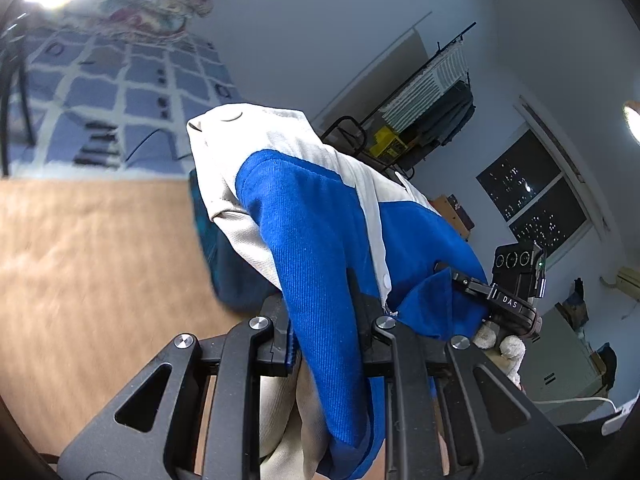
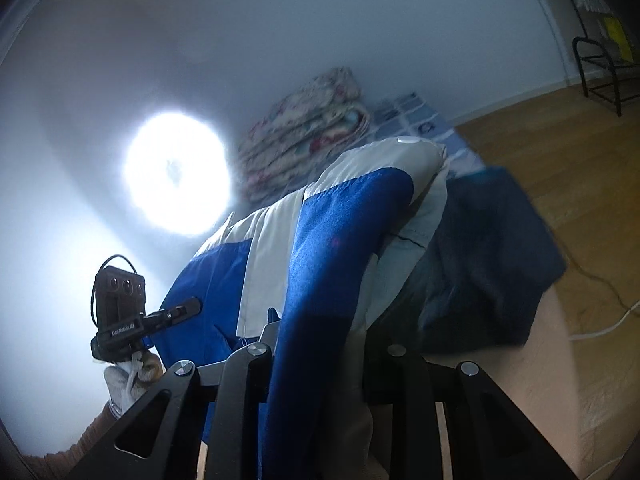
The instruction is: Fold large clothes
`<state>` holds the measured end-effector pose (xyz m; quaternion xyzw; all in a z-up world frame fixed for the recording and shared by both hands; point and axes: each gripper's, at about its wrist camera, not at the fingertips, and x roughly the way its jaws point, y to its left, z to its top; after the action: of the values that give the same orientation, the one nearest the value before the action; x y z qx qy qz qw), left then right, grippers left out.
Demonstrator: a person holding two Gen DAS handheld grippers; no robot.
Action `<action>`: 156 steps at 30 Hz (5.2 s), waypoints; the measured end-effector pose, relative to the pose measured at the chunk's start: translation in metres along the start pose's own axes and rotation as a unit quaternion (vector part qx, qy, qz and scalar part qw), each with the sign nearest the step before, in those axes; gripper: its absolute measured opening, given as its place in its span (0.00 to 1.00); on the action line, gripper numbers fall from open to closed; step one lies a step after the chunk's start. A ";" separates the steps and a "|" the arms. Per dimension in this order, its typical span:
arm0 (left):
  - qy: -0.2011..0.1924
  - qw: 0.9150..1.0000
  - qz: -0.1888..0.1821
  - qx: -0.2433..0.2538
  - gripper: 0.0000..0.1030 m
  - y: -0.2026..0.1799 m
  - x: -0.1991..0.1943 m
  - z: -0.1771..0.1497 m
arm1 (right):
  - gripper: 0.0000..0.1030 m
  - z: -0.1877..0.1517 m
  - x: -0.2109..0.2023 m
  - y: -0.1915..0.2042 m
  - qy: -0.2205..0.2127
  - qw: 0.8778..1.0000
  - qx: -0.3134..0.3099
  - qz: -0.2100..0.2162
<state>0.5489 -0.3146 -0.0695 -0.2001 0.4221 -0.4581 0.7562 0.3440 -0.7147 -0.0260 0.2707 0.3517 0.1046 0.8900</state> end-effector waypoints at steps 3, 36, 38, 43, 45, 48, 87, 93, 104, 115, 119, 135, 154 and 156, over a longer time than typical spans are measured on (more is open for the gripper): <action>-0.005 1.000 -0.004 0.002 0.16 -0.002 0.026 0.022 | 0.22 0.026 0.004 -0.015 -0.009 1.000 -0.003 -0.010; 0.012 0.994 0.112 0.012 0.28 0.028 0.138 0.055 | 0.48 0.098 0.104 -0.127 0.037 0.986 0.000 -0.163; 0.018 0.992 0.125 0.013 0.35 0.026 0.138 0.053 | 0.61 0.094 0.107 -0.129 0.050 0.976 0.001 -0.212; 0.019 0.991 0.133 0.017 0.39 0.021 0.120 0.046 | 0.64 0.087 0.087 -0.128 0.040 0.974 0.022 -0.220; 0.012 0.991 0.133 0.019 0.39 0.018 0.108 0.042 | 0.66 0.085 0.073 -0.121 0.025 0.973 0.023 -0.227; -0.001 0.991 0.129 0.032 0.39 0.004 0.080 0.035 | 0.67 0.082 0.057 -0.107 0.010 0.974 0.024 -0.225; -0.116 0.961 0.206 0.143 0.85 -0.234 -0.323 -0.231 | 0.93 -0.160 -0.196 0.238 -0.104 0.977 -0.088 -0.162; -0.125 0.952 0.233 0.155 0.89 -0.237 -0.327 -0.262 | 1.00 -0.193 -0.202 0.253 -0.114 0.973 -0.106 -0.172; -0.116 0.932 0.283 0.194 0.99 -0.235 -0.312 -0.296 | 1.00 -0.228 -0.182 0.258 -0.123 0.957 -0.147 -0.218; -0.087 0.920 0.325 0.200 1.00 -0.221 -0.293 -0.311 | 1.00 -0.238 -0.168 0.257 -0.129 0.949 -0.143 -0.248; -0.081 0.920 0.330 0.195 1.00 -0.216 -0.290 -0.312 | 1.00 -0.238 -0.164 0.254 -0.125 0.949 -0.141 -0.254; -0.092 0.920 0.329 0.193 1.00 -0.216 -0.294 -0.310 | 1.00 -0.243 -0.161 0.257 -0.122 0.945 -0.146 -0.267; -0.090 0.920 0.327 0.197 1.00 -0.224 -0.293 -0.309 | 1.00 -0.246 -0.158 0.260 -0.118 0.940 -0.159 -0.277; -0.091 0.920 0.327 0.197 1.00 -0.225 -0.293 -0.308 | 1.00 -0.247 -0.157 0.261 -0.117 0.940 -0.162 -0.277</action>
<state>0.1121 -0.1481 0.0451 0.0611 0.2946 -0.2387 0.9233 0.0615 -0.4563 0.0589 0.0255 0.2846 -0.1226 0.9504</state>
